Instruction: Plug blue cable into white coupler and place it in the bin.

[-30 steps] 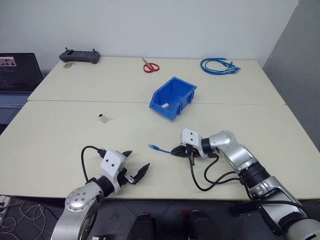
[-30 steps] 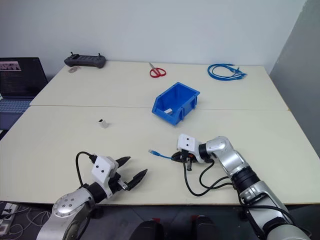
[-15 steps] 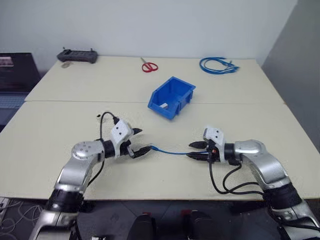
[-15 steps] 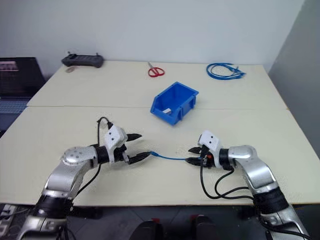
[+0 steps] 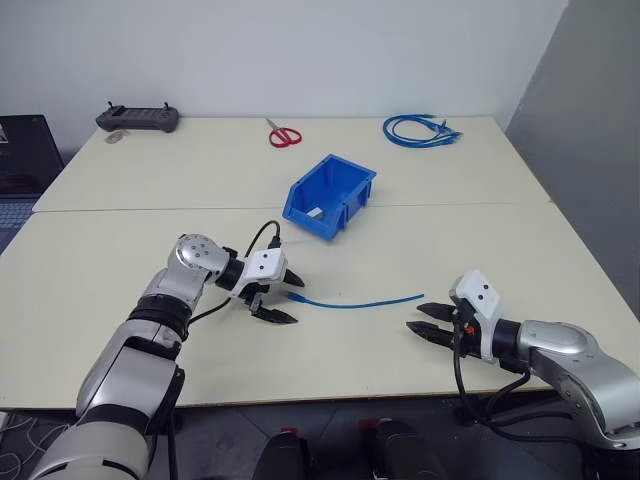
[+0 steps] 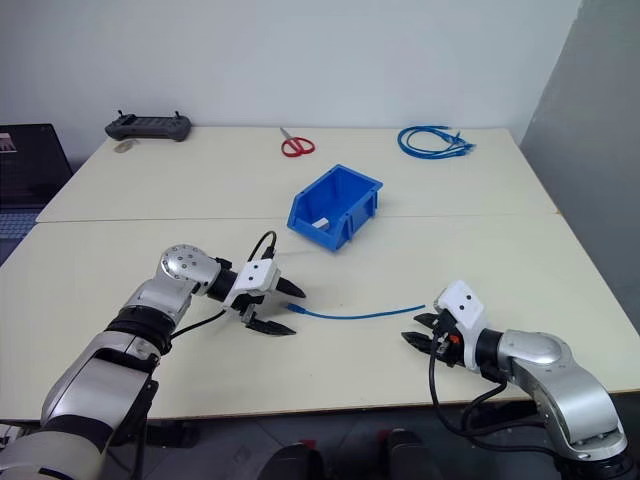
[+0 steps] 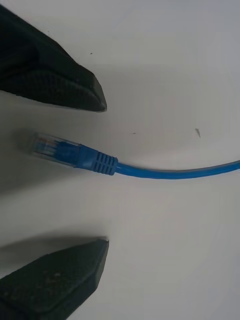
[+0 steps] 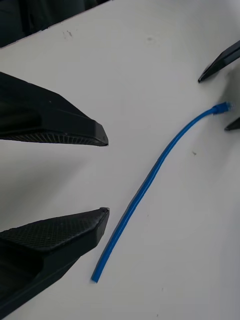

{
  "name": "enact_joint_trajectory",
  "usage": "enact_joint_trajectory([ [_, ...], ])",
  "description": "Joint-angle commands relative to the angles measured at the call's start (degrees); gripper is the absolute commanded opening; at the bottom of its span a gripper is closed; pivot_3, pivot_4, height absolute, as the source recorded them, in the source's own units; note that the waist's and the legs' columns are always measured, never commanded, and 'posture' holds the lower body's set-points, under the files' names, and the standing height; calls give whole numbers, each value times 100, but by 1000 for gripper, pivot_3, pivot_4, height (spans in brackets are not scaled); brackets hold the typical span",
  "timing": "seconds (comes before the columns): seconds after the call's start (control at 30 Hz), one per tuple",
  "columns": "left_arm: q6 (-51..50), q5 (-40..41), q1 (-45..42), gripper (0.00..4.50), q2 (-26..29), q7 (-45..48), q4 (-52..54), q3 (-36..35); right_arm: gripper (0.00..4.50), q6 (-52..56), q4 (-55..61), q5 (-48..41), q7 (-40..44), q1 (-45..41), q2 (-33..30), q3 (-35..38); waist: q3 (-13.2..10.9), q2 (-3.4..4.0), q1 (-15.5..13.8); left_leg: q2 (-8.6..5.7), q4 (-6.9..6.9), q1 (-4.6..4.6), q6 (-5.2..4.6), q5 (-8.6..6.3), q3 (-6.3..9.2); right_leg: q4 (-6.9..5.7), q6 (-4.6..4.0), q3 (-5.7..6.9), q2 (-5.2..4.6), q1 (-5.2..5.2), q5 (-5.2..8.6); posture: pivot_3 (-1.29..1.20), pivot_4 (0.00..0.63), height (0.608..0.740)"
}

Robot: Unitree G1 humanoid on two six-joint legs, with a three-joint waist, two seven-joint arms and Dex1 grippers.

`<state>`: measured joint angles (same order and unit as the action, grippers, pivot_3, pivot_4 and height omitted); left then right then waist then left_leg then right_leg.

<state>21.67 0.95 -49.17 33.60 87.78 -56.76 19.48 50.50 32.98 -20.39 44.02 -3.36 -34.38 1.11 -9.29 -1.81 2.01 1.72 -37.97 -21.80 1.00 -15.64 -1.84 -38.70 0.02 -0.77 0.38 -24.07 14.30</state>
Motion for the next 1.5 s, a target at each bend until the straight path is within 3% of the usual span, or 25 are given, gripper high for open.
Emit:
enact_joint_trajectory([
  [0.03,216,-515,-64,3229,54,121,-578,181,2078,-32,210,-162,-127,-36,-71,155,0,0,0,1,0,0,0,0,1,-2,0,1,2,0,0,0,150,740],
  [0.5,147,-428,107,273,122,317,-410,-48,2078,-176,-146,-268,-165,-389,-217,-45,1,0,-5,3,0,1,0,0,1,-2,0,-1,3,-1,0,0,150,740],
  [0.57,-534,-83,203,211,18,337,80,-298,2078,-74,-128,-416,-152,-390,-180,59,1,0,-5,3,0,0,0,0,2,-2,-1,0,3,-1,1,0,150,740],
  [0.7,-3436,1083,640,211,-316,-46,2347,-868,2078,489,-59,-1143,-237,-391,143,396,-5,-4,-19,14,-1,-13,0,0,5,-2,-1,1,0,-9,1,0,150,740],
  [0.77,-4761,1712,955,211,-569,-572,3744,-1064,2078,1044,-78,-1926,-290,-467,476,718,-21,-29,-35,36,-7,-27,1,0,9,-3,-1,4,-4,-15,1,0,150,740],
  [0.9,-6352,2523,1419,211,-857,-1377,5350,-1328,2078,1673,-207,-2870,-575,-765,961,1017,-25,-36,-35,40,-15,-52,3,1,13,6,0,10,-12,-22,0,0,150,740],
  [1.0,-6981,2941,1644,211,-977,-1808,5863,-1458,2078,1957,-524,-3463,-953,-1118,1406,1239,-27,-31,8,38,-7,-25,2,1,7,4,0,-2,-10,-14,0,0,150,740],
  [1.17,-7156,3166,1809,211,-940,-2057,6117,-1453,2078,2054,-876,-3893,-1398,-1535,1781,1278,-29,-28,15,50,-2,-11,2,1,6,-6,-1,-3,9,-10,1,0,150,740],
  [1.5,-7506,3745,1712,211,-1004,-2372,6129,-1670,2078,1986,-974,-4184,-1510,-1593,1677,973,-29,-28,-21,48,-2,-22,2,0,2,10,-1,-6,7,-11,1,0,150,740],
])
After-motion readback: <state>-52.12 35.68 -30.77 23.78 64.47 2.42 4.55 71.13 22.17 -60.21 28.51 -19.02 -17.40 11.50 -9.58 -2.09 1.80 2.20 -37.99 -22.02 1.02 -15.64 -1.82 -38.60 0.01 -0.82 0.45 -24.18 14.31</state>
